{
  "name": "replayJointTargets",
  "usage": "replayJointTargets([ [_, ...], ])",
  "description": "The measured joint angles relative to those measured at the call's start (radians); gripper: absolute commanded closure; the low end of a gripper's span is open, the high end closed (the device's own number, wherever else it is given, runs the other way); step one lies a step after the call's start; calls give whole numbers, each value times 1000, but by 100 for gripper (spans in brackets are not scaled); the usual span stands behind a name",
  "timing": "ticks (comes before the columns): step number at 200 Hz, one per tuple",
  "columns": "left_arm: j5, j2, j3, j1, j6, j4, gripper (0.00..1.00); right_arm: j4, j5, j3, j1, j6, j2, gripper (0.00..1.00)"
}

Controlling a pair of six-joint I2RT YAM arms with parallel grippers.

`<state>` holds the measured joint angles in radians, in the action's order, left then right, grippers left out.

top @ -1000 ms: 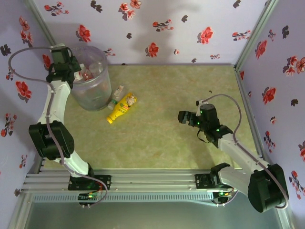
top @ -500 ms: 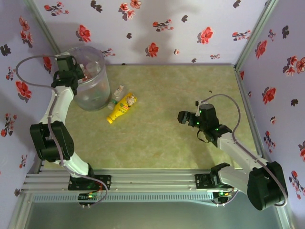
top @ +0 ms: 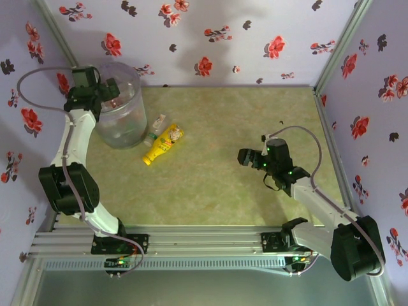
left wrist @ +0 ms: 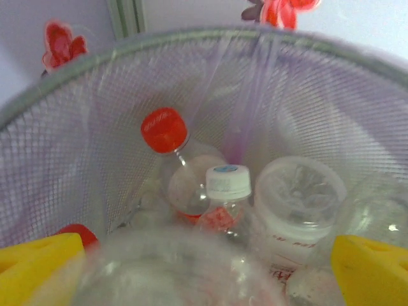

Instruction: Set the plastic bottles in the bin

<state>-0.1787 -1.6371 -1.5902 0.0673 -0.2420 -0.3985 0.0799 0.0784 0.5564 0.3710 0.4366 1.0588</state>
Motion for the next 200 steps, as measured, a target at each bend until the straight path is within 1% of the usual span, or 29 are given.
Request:
replayJointTargets([
  [25, 8, 6, -72, 0, 16, -27, 0, 0, 1, 0, 0, 0, 10, 1],
  [57, 15, 51, -100, -2, 29, -55, 0, 0, 4, 11, 0, 0, 19, 1],
  [76, 14, 97, -105, -15, 40, -68, 0, 0, 4, 18, 0, 1, 23, 1],
  [89, 14, 135, -109, -42, 57, -82, 0, 0, 3, 23, 0, 6, 29, 1],
  [112, 7, 203, -116, -131, 96, -106, 0, 0, -1, 30, 0, 17, 36, 1],
  [151, -47, 298, -116, -355, 157, -151, 2, 1, -21, 55, 0, 24, 50, 1],
  [173, -63, 296, -115, -453, 172, -191, 2, 1, -29, 69, -7, 32, 56, 1],
  [200, -56, 241, -85, -524, 175, -220, 2, 1, -35, 72, -16, 46, 63, 1],
])
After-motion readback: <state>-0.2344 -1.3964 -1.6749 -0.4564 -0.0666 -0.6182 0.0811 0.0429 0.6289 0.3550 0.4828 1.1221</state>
